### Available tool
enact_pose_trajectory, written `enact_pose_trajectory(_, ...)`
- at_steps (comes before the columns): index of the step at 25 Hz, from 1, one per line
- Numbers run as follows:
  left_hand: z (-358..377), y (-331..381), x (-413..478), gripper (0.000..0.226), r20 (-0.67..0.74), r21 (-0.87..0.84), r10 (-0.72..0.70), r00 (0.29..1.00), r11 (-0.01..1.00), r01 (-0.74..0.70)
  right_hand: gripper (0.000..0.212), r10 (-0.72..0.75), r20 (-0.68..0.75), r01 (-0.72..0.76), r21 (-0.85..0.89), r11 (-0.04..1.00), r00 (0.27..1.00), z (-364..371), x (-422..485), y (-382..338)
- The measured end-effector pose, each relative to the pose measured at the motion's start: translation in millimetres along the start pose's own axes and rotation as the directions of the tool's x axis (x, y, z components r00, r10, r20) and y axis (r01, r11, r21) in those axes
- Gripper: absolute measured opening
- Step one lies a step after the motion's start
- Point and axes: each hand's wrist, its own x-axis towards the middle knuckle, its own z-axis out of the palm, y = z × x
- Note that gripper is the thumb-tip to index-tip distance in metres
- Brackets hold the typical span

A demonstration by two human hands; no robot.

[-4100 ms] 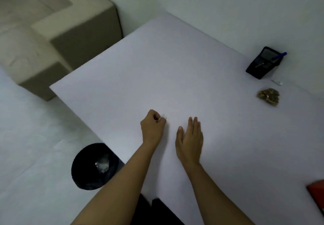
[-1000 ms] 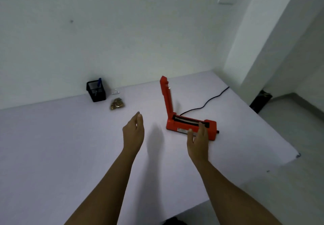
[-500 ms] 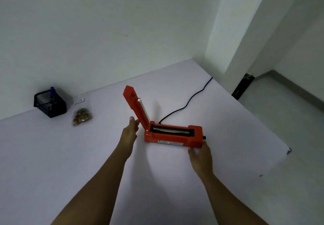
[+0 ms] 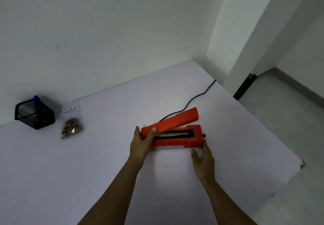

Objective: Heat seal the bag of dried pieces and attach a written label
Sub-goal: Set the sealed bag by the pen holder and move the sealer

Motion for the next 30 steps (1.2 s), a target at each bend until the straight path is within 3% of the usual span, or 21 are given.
enact_pose_trajectory(8,6,32,90,0.072,-0.146,-0.149,-0.03,0.989,0.989,0.008,0.065,-0.088,0.162,0.082,0.042,0.996,0.983,41,136,-56)
enact_pose_trajectory(16,-13,81,200,0.065,-0.276,-0.269,-0.015,0.961,0.961,-0.063,0.071,-0.264,0.286,0.281,-0.021,0.959,0.921,106,254,-104)
enact_pose_trajectory(25,-21,105,252,0.065,-0.311,-0.253,0.024,0.95,0.962,-0.107,0.078,-0.323,0.337,0.367,-0.076,0.927,0.884,132,304,-121)
enact_pose_trajectory(30,-27,101,234,0.087,-0.327,-0.179,-0.011,0.945,0.983,-0.051,0.079,-0.231,0.334,0.297,-0.162,0.941,0.914,127,282,-117)
